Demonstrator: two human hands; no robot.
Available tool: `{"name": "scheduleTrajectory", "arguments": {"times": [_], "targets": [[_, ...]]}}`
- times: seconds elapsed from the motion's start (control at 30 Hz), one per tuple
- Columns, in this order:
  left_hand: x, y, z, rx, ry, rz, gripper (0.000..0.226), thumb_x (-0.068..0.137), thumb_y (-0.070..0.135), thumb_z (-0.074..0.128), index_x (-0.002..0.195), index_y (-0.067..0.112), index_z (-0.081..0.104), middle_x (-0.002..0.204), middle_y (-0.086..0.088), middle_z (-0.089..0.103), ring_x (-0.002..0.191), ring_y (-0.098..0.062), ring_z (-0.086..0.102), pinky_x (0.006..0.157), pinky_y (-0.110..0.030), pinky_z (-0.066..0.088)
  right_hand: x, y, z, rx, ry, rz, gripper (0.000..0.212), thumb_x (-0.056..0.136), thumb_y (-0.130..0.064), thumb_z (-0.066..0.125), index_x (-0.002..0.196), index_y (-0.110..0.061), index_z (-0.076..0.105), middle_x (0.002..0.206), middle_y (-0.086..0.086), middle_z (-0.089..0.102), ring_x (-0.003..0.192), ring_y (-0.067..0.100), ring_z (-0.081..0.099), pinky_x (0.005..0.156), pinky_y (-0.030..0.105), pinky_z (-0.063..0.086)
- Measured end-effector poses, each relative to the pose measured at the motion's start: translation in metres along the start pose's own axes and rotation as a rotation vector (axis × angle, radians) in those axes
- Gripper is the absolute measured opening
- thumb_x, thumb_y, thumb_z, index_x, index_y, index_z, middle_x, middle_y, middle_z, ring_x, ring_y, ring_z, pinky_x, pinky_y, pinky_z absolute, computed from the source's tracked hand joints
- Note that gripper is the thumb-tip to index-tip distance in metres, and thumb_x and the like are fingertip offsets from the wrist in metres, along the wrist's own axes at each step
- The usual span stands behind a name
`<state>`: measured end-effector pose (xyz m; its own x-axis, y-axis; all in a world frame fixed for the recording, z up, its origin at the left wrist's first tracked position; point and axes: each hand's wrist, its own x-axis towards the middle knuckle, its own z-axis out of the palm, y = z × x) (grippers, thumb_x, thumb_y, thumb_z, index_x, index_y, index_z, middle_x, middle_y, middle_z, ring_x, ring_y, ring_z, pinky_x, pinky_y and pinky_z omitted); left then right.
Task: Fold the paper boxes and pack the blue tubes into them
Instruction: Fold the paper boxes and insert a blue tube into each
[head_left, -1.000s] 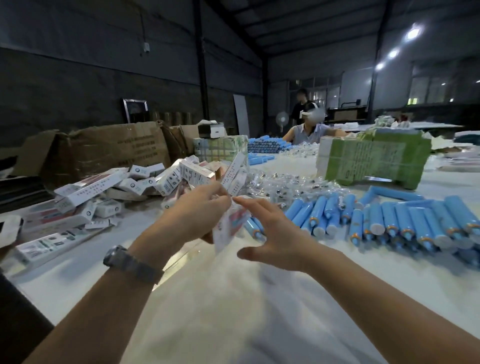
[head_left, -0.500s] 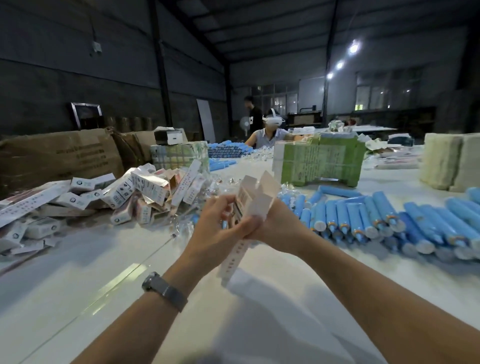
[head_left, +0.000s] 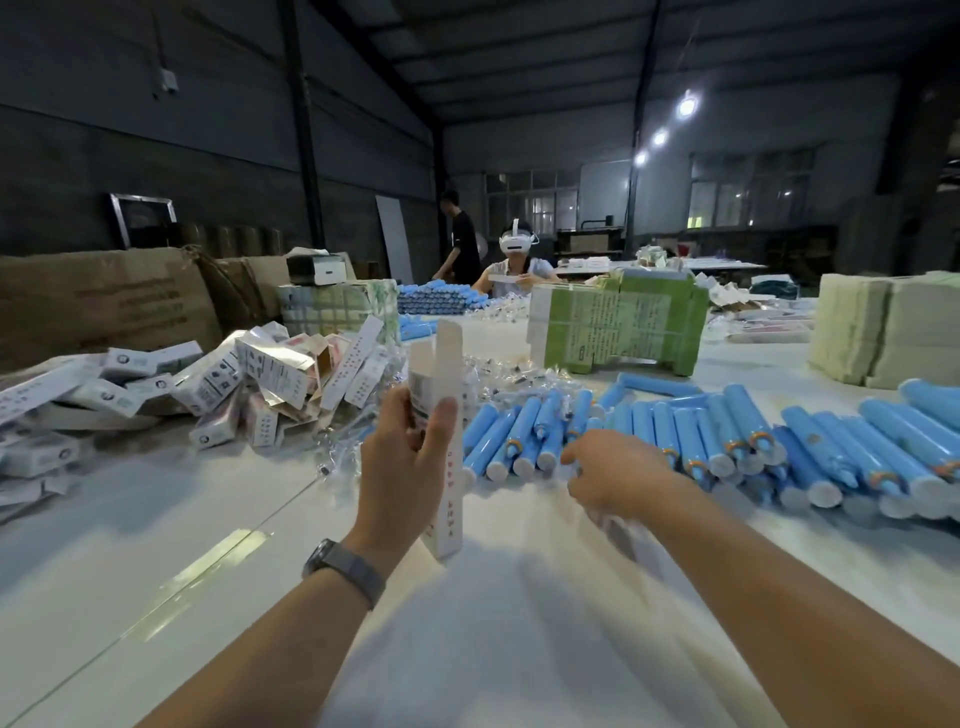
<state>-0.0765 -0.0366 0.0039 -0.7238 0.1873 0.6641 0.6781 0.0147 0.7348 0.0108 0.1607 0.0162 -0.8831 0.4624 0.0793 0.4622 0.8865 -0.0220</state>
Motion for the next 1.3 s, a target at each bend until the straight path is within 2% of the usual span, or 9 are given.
{"name": "scheduleTrajectory", "arguments": {"times": [0.1,0.23,0.43,0.63,0.8,0.87,1.07,1.2,1.3], "targets": [[-0.002,-0.001,-0.002,0.009,0.001,0.046,0.05,0.085,0.065,0.044,0.102,0.019,0.054,0.083,0.002,0.07,0.073,-0.023,0.071,0.064,-0.048,0.058,0.004,0.001,0.012,-0.054,0.063,-0.006,0.03,0.089,-0.019,0.051,0.113,-0.027,0.066,0.119,0.002,0.062,0.11,0.028,0.061,0.087,0.036,0.048],[-0.005,0.004,0.001,0.036,0.01,0.09,0.046,0.084,0.062,0.056,0.103,0.02,0.05,0.084,0.035,0.064,0.069,0.006,0.065,0.054,-0.014,0.05,0.007,-0.002,0.017,-0.055,0.128,-0.014,0.024,0.09,-0.014,0.047,0.105,-0.019,0.066,0.112,0.007,0.064,0.103,0.03,0.062,0.074,0.032,0.042],[-0.009,0.002,-0.001,-0.035,-0.001,0.04,0.044,0.075,0.071,0.053,0.099,0.035,0.043,0.093,0.031,0.064,0.072,-0.004,0.067,0.063,-0.032,0.057,0.008,-0.001,0.014,0.122,0.284,-0.007,0.029,0.091,-0.013,0.044,0.104,-0.02,0.069,0.111,0.006,0.067,0.102,0.03,0.06,0.082,0.034,0.044],[-0.013,0.005,-0.004,-0.013,-0.098,0.06,0.051,0.069,0.056,0.069,0.107,0.052,0.035,0.102,0.037,0.058,0.088,0.006,0.064,0.065,-0.014,0.055,0.005,-0.006,0.0,0.432,0.495,-0.074,0.04,0.088,-0.001,0.05,0.12,-0.017,0.067,0.113,0.008,0.07,0.11,0.031,0.059,0.088,0.033,0.043],[-0.013,0.002,-0.008,0.026,-0.043,0.106,0.05,0.075,0.034,0.078,0.102,0.044,0.037,0.096,0.046,0.057,0.083,0.015,0.062,0.06,-0.004,0.047,-0.002,-0.011,-0.028,0.693,0.743,-0.168,0.035,0.093,-0.015,0.065,0.128,-0.014,0.063,0.1,0.008,0.074,0.085,0.025,0.069,0.083,0.044,0.055],[-0.014,0.002,-0.008,0.038,-0.013,0.137,0.051,0.074,0.032,0.08,0.099,0.043,0.037,0.095,0.04,0.061,0.083,0.015,0.063,0.059,-0.004,0.047,-0.009,-0.016,-0.045,0.755,0.849,-0.212,0.034,0.092,-0.022,0.067,0.125,-0.013,0.064,0.093,0.006,0.074,0.08,0.023,0.07,0.079,0.045,0.057],[-0.015,0.006,-0.006,0.077,0.041,0.205,0.068,0.074,0.017,0.085,0.103,0.042,0.029,0.102,0.025,0.055,0.086,0.016,0.06,0.058,-0.002,0.046,-0.039,-0.026,-0.097,1.279,0.998,-0.342,0.023,0.089,-0.021,0.071,0.108,-0.01,0.065,0.074,-0.01,0.069,0.062,0.0,0.062,0.062,0.02,0.05],[-0.016,0.014,-0.009,0.045,-0.028,0.21,0.044,0.087,0.053,0.065,0.113,0.036,0.035,0.094,0.028,0.06,0.08,0.003,0.063,0.057,-0.013,0.052,-0.06,-0.037,-0.117,1.582,1.012,-0.434,0.013,0.09,-0.013,0.07,0.097,-0.019,0.061,0.069,-0.005,0.07,0.058,0.007,0.059,0.053,0.021,0.049],[-0.02,0.015,-0.007,-0.007,-0.107,0.238,0.025,0.103,0.043,0.034,0.124,0.032,0.043,0.096,0.011,0.062,0.075,-0.012,0.064,0.053,-0.025,0.053,-0.066,-0.042,-0.122,1.507,1.128,-0.418,0.018,0.089,-0.012,0.07,0.097,-0.021,0.057,0.071,-0.01,0.068,0.065,0.006,0.064,0.062,0.024,0.054]]}}
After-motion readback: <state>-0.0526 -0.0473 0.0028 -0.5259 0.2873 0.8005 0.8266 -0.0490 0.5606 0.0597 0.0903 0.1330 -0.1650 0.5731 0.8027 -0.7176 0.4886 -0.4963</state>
